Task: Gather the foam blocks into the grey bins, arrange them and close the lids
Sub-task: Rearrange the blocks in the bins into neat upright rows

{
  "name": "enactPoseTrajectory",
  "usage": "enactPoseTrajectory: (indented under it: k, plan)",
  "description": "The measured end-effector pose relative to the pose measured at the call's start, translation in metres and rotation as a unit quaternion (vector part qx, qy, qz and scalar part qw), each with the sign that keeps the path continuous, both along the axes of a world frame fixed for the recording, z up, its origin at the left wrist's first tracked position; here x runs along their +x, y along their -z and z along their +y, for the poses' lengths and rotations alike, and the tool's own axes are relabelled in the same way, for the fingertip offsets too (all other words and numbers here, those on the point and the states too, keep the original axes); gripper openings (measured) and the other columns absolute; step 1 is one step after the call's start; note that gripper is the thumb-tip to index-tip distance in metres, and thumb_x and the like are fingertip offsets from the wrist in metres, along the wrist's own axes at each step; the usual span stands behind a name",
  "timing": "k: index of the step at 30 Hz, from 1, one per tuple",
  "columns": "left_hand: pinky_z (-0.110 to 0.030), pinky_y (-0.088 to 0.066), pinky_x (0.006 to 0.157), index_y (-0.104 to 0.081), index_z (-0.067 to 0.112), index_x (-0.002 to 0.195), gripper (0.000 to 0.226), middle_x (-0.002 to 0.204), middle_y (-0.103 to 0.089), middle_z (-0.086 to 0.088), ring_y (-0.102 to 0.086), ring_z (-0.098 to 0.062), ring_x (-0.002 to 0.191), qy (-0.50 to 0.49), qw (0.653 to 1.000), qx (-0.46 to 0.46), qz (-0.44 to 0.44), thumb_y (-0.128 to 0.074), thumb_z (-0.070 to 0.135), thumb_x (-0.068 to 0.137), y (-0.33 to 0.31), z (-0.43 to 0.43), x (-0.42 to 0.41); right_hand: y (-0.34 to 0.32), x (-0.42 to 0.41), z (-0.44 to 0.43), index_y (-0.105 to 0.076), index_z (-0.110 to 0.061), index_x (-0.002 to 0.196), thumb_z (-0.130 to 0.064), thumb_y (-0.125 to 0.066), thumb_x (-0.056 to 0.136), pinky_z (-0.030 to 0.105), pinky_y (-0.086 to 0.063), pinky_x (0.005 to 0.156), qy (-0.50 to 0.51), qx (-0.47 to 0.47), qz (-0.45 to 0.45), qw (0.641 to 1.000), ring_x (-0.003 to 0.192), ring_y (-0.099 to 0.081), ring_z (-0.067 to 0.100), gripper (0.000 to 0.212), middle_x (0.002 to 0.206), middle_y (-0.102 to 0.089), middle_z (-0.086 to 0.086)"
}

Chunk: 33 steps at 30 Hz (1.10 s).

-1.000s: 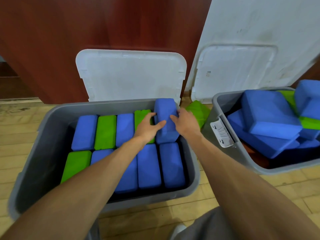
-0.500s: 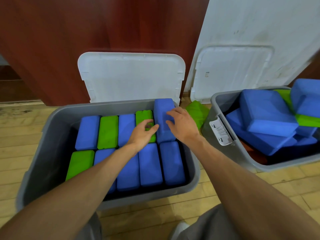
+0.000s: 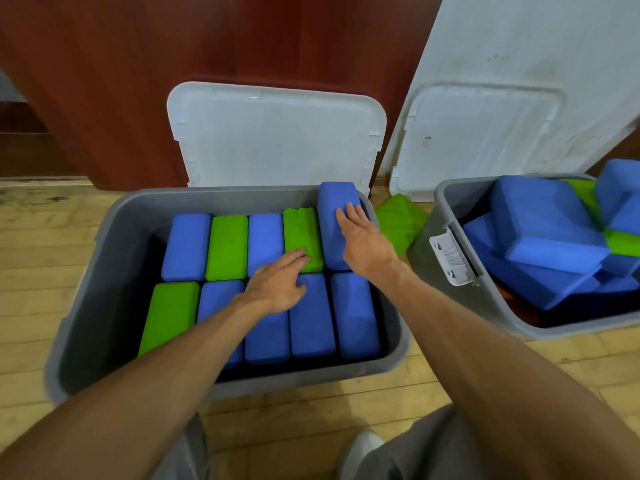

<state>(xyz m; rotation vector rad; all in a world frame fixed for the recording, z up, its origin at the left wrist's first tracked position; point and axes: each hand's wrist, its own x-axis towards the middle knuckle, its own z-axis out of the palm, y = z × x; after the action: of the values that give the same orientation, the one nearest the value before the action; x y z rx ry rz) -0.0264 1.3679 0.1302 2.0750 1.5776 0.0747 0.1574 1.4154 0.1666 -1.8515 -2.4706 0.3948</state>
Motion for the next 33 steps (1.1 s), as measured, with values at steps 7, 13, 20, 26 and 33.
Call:
enactPoseTrajectory:
  k: [7,13,20,26,33]
  plan:
    - [-0.036,-0.02,0.114,-0.016,0.027,0.153,0.075,0.161,-0.002,0.014,-0.004,-0.005,0.147,0.031,0.998,0.035,0.037,-0.058,0.04,0.092,0.002,-0.006,-0.01,0.009,0.01,-0.026,0.0,-0.011,0.154,-0.019,-0.043,0.095,0.037,-0.021,0.119,0.008,0.02,-0.052,0.998,0.149,0.006,0.02,0.074,0.162,0.005,0.007]
    - [-0.037,-0.021,0.112,-0.019,0.028,0.152,0.077,0.16,-0.005,0.014,-0.008,-0.004,0.146,0.04,0.997,0.047,0.045,-0.06,0.043,0.089,0.001,-0.002,-0.012,0.005,0.002,-0.024,0.01,-0.007,0.152,-0.043,-0.058,0.09,0.034,-0.006,0.122,0.005,-0.006,-0.102,0.995,0.148,0.012,0.024,0.098,0.16,0.013,0.011]
    - [-0.035,-0.017,0.113,-0.016,0.027,0.153,0.07,0.161,-0.003,0.012,-0.006,-0.005,0.147,0.045,0.994,0.087,0.049,-0.051,0.043,0.094,0.018,-0.01,-0.013,0.012,-0.003,-0.01,0.008,-0.005,0.152,-0.041,-0.044,0.097,0.033,-0.003,0.122,0.027,0.021,-0.122,0.992,0.149,0.009,0.025,0.083,0.161,0.01,0.013]
    - [-0.036,-0.018,0.114,-0.015,0.029,0.153,0.069,0.161,-0.004,0.013,-0.006,-0.005,0.147,0.055,0.991,0.106,0.058,-0.048,0.048,0.095,0.019,-0.013,-0.018,0.017,-0.01,-0.028,0.003,-0.008,0.153,-0.032,-0.038,0.101,0.036,-0.008,0.122,0.04,0.045,-0.101,0.993,0.149,0.005,0.024,0.071,0.162,0.005,0.01]
    - [-0.036,-0.014,0.118,-0.016,0.028,0.153,0.07,0.161,-0.003,0.011,-0.011,-0.013,0.148,0.063,0.993,0.099,0.029,-0.048,0.049,0.094,0.028,-0.02,-0.026,0.02,-0.016,-0.026,0.007,-0.008,0.153,-0.029,-0.035,0.102,0.036,-0.008,0.122,0.046,0.032,-0.117,0.992,0.149,0.008,0.023,0.069,0.161,0.01,0.009]
